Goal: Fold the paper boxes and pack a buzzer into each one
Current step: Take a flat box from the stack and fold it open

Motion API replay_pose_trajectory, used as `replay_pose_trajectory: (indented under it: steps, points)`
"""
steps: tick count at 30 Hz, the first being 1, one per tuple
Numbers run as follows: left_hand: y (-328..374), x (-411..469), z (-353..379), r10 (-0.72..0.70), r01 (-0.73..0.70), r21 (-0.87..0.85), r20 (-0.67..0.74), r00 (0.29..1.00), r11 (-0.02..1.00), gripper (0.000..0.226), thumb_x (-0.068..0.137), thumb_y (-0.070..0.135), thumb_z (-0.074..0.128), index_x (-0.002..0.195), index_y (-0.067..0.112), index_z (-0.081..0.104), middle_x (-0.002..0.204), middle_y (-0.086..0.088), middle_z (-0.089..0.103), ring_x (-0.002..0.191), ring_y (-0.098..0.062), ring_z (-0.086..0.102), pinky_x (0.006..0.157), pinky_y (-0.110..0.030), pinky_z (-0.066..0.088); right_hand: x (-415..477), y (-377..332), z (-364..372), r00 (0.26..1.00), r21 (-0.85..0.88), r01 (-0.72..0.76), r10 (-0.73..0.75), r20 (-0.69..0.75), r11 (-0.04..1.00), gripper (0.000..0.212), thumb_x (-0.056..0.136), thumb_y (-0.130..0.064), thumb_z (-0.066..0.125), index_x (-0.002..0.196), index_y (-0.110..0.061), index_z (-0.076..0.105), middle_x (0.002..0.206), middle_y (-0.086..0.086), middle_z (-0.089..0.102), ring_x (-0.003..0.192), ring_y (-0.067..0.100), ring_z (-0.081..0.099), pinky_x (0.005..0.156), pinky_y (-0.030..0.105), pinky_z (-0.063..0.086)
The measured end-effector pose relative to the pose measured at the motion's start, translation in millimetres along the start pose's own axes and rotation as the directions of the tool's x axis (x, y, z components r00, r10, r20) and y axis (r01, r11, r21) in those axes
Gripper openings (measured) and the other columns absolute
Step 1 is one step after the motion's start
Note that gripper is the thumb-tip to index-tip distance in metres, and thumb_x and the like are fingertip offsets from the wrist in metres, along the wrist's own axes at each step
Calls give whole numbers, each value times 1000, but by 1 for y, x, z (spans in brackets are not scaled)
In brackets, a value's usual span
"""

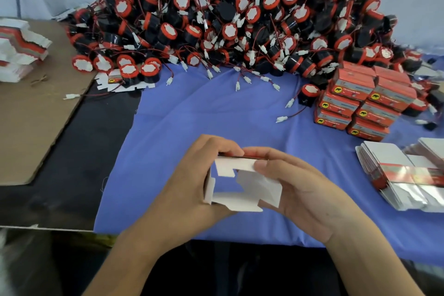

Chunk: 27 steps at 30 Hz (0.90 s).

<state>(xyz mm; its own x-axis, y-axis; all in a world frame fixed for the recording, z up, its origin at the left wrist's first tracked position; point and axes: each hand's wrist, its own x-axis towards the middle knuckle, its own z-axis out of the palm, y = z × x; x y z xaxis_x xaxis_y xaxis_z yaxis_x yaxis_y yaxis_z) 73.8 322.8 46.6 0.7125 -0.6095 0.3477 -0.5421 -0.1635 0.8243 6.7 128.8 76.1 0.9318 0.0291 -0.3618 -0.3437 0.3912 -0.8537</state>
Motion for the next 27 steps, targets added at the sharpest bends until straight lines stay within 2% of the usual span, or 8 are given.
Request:
replay_pose_trajectory:
  steps: [2, 7, 12, 14, 17, 22, 24, 27]
  points:
    - [1, -1, -1, -34, 35, -41, 6, 999, 999, 65, 72, 19, 94, 120, 38, 55, 122, 11, 58, 114, -15, 60, 84, -16, 50, 0, 2, 0, 1000, -23, 11, -11, 7, 1000, 37, 81, -17, 70, 117, -8, 74, 110, 14, 65, 98, 27, 58, 69, 34, 58]
    - [4, -3, -3, -128, 131, -125, 33, 991, 983, 77, 57, 24, 101, 118, 43, 57, 119, 10, 60, 111, -18, 62, 82, -28, 57, 1, 6, 0, 1000, -173, 25, -26, -3, 985, 28, 82, -21, 75, 110, -16, 75, 115, 5, 70, 91, 21, 64, 69, 28, 57]
    - [-2, -6, -1, -98, 110, -129, 96, 991, 986, 99, 48, 46, 97, 135, 52, 50, 134, 18, 54, 132, -18, 51, 97, -34, 53, 4, 5, 2, 999, -264, 26, -34, -25, 964, 19, 88, -17, 79, 107, -17, 74, 116, 3, 72, 85, 18, 66, 68, 26, 55]
    - [-6, -6, -6, -76, 110, -239, 149, 986, 965, 106, 55, 64, 90, 148, 53, 40, 148, 15, 49, 142, -14, 45, 108, -25, 45, 3, 5, 0, 999, -258, 15, -25, -36, 966, 20, 86, -18, 80, 106, -20, 76, 113, -1, 72, 84, 18, 66, 68, 25, 54]
    - [-12, -4, -15, -80, 106, -361, 87, 993, 927, 90, 74, 89, 57, 149, 43, 43, 150, 7, 55, 148, -17, 42, 120, -27, 31, 0, 3, -4, 1000, -208, 11, -16, -20, 978, 28, 81, -19, 84, 109, -19, 76, 109, 5, 69, 85, 20, 65, 66, 27, 55]
    - [-6, -7, -5, -160, 154, -320, 9, 987, 935, 33, 94, 46, 68, 125, 35, 68, 126, 6, 71, 124, -19, 63, 100, -22, 49, 1, 7, 0, 998, -226, 61, -67, -18, 972, 27, 82, -25, 75, 108, -17, 75, 118, 7, 71, 92, 28, 64, 68, 30, 56]
    - [-5, -7, -2, -178, 162, -334, -15, 984, 928, 26, 95, 29, 70, 121, 30, 70, 121, 5, 74, 118, -20, 67, 95, -22, 51, 1, 9, 0, 995, -246, 98, -104, -11, 964, 30, 87, -34, 71, 113, -20, 76, 122, 4, 72, 106, 31, 67, 78, 34, 59]
    - [-6, -7, -2, -236, 208, -390, -24, 971, 897, 23, 94, 33, 69, 117, 33, 71, 117, 4, 74, 111, -19, 69, 90, -23, 54, -5, 9, -8, 991, -125, 104, -92, 100, 987, 43, 93, -47, 64, 132, -29, 69, 134, -1, 68, 126, 18, 62, 92, 37, 59]
